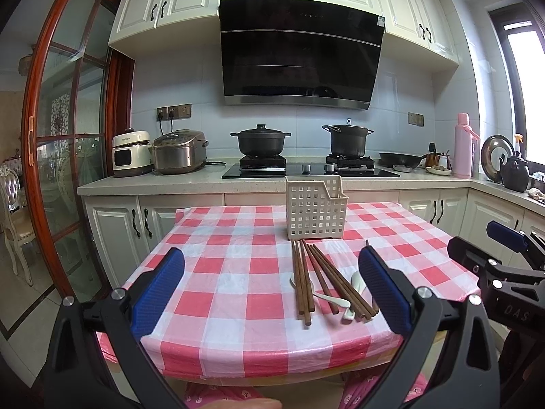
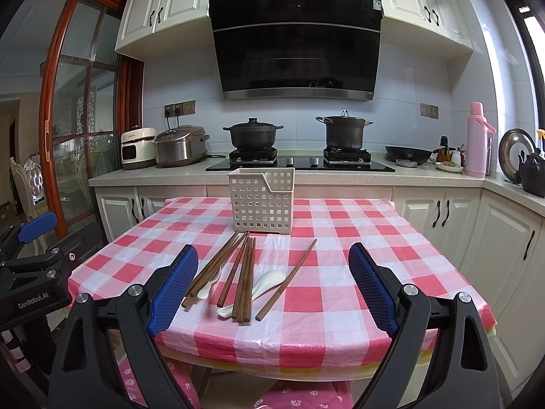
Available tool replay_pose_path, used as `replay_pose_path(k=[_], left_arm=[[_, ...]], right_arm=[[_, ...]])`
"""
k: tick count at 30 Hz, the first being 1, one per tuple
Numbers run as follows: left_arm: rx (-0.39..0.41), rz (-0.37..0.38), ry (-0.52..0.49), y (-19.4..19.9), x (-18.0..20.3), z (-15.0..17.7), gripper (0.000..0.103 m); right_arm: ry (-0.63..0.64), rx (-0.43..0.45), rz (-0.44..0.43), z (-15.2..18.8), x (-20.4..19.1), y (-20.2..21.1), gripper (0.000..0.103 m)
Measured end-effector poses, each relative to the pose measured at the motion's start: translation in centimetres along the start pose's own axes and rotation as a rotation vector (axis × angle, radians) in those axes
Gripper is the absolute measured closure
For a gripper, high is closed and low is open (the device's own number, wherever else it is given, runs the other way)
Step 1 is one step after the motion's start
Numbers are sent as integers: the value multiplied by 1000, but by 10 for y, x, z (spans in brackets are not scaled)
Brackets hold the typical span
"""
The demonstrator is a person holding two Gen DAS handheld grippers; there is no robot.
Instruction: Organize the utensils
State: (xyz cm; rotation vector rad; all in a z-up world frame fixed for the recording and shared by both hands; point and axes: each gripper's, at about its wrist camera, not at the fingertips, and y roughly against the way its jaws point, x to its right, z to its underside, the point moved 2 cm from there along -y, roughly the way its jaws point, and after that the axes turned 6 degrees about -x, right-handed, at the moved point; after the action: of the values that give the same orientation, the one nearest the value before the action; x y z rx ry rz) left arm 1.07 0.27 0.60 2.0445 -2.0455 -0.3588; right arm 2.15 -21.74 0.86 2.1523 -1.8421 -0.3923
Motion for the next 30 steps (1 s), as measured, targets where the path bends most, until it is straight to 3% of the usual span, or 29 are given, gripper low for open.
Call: replay_pose_path(k=[30], left_arm=[[6,-1,-8,0,3,0,4]], right_arm=[[-9,2,-4,0,1,2,19]])
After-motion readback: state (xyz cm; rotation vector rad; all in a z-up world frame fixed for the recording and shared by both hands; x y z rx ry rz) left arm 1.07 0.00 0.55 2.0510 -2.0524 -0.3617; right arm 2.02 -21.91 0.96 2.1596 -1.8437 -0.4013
